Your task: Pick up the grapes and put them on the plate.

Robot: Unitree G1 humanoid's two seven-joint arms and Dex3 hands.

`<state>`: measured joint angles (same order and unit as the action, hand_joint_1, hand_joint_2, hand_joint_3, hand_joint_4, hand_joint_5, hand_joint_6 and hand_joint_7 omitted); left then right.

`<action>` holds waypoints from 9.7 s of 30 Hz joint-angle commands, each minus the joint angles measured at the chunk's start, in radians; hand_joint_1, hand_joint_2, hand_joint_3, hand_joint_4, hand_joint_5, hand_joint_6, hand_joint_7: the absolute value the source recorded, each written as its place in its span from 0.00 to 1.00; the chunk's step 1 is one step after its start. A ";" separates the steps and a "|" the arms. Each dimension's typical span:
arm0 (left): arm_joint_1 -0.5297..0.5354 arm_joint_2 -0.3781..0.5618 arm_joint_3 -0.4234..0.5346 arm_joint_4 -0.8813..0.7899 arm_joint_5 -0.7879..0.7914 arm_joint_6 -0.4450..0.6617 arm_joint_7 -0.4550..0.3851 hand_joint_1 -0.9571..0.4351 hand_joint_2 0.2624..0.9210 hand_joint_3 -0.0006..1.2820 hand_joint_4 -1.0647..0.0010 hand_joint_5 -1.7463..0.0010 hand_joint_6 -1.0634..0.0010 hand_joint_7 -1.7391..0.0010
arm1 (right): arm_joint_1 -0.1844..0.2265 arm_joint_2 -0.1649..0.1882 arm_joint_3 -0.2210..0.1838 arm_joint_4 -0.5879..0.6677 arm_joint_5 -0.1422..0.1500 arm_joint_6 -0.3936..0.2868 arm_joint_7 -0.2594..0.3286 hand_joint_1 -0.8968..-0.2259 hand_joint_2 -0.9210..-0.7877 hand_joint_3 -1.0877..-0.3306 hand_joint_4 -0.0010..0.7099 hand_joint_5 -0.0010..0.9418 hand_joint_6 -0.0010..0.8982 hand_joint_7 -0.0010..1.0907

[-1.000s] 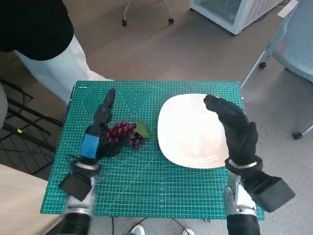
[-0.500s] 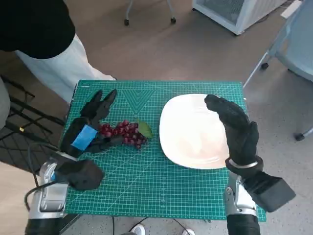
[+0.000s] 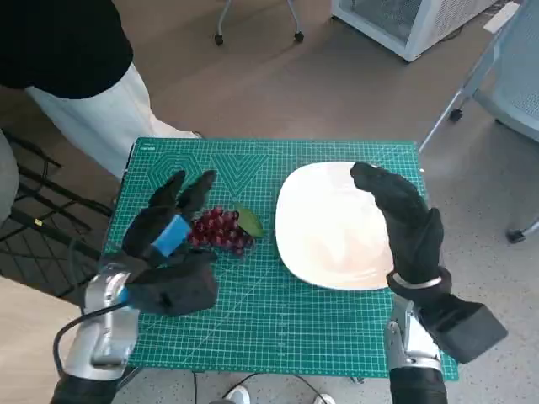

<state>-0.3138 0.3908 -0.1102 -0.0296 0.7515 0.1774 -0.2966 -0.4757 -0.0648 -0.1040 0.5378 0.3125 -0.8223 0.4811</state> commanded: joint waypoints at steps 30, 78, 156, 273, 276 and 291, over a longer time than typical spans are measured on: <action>-0.367 -0.037 -0.228 0.596 -0.015 0.067 -0.011 0.43 0.66 0.00 1.00 1.00 0.85 1.00 | 0.005 -0.010 -0.015 0.003 0.004 0.013 0.010 0.25 0.00 0.52 0.50 0.00 0.02 0.51; -0.483 -0.061 -0.340 0.960 -0.096 -0.013 0.125 0.81 0.89 0.11 0.39 0.29 0.32 0.68 | 0.006 -0.002 -0.017 0.023 -0.003 -0.013 -0.001 0.25 0.00 0.52 0.50 0.00 0.02 0.51; -0.182 0.102 -0.140 -0.069 -0.065 0.117 0.081 0.69 1.00 0.12 0.44 0.29 0.52 0.25 | -0.032 -0.003 -0.048 0.041 0.007 -0.002 -0.003 0.28 0.00 0.52 0.50 0.00 0.02 0.52; -0.732 -0.336 -0.395 0.785 -0.147 -0.092 -0.027 0.27 1.00 0.05 1.00 1.00 0.87 1.00 | 0.041 -0.013 -0.082 -0.005 0.022 -0.032 -0.043 0.28 0.00 0.55 0.52 0.00 0.21 0.25; -0.714 -0.308 -0.379 0.768 -0.162 -0.144 -0.013 0.27 1.00 0.06 0.99 1.00 0.88 1.00 | 0.042 -0.012 -0.081 -0.011 0.021 -0.023 -0.047 0.28 0.00 0.55 0.52 0.00 0.21 0.24; -0.509 -0.188 -0.128 0.710 -0.394 -0.538 0.216 0.29 1.00 0.19 0.92 0.99 0.83 0.99 | 0.043 -0.011 -0.070 -0.043 0.008 0.006 -0.065 0.28 0.00 0.55 0.52 0.00 0.21 0.24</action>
<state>-0.8798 0.1894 -0.3026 0.6918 0.4318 -0.2947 -0.1076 -0.4500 -0.0792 -0.1768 0.4956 0.3264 -0.8325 0.4209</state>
